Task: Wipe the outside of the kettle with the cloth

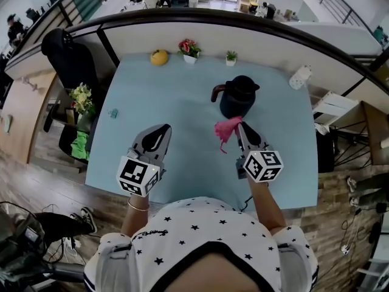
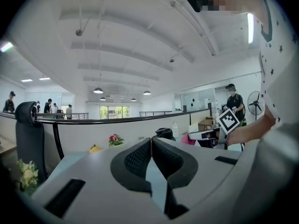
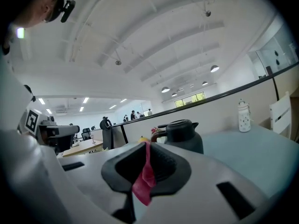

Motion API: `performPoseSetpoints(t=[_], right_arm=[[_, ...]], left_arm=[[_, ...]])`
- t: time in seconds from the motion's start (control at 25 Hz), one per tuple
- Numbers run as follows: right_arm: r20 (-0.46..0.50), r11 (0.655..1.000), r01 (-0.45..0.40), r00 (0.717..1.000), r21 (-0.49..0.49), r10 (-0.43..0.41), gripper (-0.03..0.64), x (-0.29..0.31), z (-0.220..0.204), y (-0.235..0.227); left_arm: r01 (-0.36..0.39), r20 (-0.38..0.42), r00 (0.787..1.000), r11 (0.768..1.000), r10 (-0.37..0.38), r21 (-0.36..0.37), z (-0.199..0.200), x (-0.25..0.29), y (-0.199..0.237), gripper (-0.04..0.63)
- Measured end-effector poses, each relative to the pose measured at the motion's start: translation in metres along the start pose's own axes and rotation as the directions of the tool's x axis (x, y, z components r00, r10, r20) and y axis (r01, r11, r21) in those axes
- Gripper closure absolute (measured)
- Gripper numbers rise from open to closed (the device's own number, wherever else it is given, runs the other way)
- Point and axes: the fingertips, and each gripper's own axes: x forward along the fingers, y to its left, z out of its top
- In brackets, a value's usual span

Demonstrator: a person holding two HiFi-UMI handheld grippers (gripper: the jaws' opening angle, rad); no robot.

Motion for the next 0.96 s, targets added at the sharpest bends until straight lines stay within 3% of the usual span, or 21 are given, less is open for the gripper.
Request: performPoseSetpoints(t=[0.96], right_arm=[[0.001,0.999,-0.048,0.999,0.008,0.048,0.594,0.0,0.004,0.021]], left_arm=[[-0.009,0.002,1.0,1.0,0.009,-0.009,-0.005,-0.01,0.004,0.563]])
